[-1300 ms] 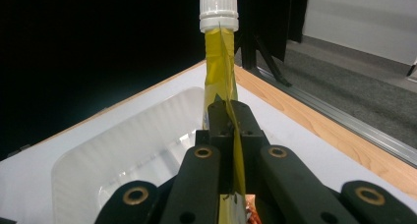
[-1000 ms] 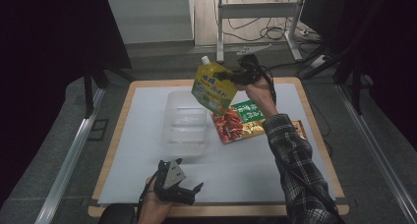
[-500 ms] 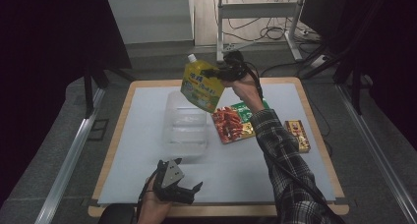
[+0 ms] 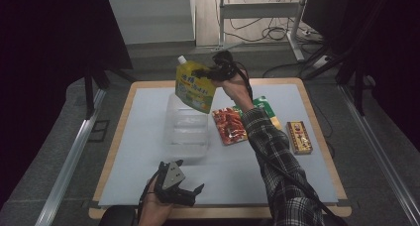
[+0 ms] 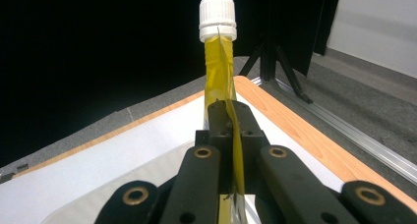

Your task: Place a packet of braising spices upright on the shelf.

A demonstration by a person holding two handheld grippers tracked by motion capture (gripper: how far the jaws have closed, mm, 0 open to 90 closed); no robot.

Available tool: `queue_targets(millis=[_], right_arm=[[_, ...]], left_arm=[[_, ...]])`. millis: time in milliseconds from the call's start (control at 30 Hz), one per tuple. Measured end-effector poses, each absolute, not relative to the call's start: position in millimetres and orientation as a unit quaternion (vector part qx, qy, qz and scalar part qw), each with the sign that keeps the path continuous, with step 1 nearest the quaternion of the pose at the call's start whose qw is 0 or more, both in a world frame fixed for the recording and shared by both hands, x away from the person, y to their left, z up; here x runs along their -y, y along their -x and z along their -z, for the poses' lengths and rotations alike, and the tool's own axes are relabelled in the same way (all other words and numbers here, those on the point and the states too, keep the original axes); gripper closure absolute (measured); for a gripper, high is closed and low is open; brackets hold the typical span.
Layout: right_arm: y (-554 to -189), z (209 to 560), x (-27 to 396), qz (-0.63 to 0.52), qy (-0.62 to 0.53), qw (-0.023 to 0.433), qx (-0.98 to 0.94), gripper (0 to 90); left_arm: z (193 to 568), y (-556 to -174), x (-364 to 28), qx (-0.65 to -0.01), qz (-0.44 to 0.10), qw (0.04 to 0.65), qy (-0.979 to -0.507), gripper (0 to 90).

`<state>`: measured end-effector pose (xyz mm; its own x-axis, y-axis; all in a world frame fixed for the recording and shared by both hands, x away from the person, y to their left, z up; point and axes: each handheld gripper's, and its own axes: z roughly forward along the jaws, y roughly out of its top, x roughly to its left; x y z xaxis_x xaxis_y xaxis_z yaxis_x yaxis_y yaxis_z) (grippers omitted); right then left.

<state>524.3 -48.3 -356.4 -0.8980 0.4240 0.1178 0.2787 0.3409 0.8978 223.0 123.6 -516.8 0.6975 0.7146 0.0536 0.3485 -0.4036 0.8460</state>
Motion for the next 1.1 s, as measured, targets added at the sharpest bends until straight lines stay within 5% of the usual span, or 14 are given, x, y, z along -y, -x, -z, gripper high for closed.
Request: queue_targets(millis=[967,1100], right_arm=[[-532.1,405.7,16.2,-0.500,-0.241,0.041,-0.831,88.7],[-526.9,400.8,13.7,-0.485,-0.223,0.062,-0.843,83.4]], left_arm=[[518.4,-222.7,-120.3,-0.321,-0.200,0.437,-0.816,0.0],[518.0,-222.9,-121.2,-0.322,-0.201,0.439,-0.814,0.0]])
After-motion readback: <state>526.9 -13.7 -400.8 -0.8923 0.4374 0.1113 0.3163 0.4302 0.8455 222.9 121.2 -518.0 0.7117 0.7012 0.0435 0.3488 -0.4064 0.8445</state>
